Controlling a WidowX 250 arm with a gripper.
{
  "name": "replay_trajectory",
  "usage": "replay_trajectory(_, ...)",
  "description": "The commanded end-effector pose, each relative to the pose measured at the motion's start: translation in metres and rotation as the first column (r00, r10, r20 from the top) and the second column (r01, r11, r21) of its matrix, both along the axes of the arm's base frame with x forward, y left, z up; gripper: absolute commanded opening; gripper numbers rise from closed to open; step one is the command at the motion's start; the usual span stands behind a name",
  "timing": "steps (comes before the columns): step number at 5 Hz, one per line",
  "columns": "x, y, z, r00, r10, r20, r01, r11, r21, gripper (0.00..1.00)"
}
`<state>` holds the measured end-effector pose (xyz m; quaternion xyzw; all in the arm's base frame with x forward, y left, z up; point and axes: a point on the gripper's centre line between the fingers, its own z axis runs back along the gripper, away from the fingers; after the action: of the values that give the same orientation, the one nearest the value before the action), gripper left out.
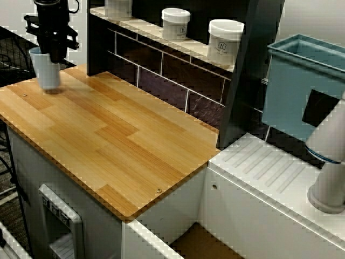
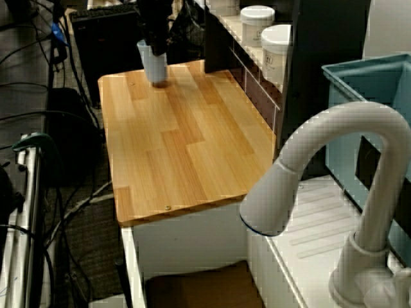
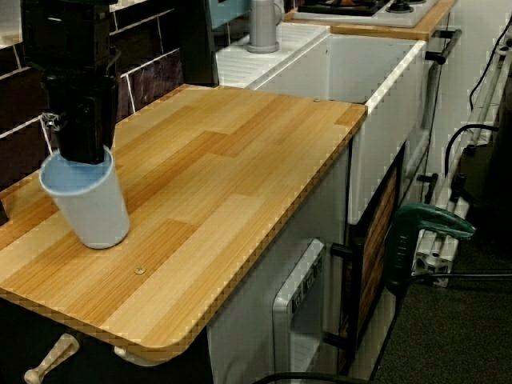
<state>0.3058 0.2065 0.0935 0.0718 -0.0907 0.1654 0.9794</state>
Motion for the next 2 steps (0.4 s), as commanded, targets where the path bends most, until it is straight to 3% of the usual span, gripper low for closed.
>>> replay_trajectory(1, -0.0042, -0.0006, 0.0239, 0.999, -0.012, 0.044, 0.011, 1.000, 0.025, 1.00)
replay_trajectory(2, -0.0085, -0.0031, 0.0282, 0.998, -0.019, 0.054, 0.018, 1.000, 0.023, 1.00)
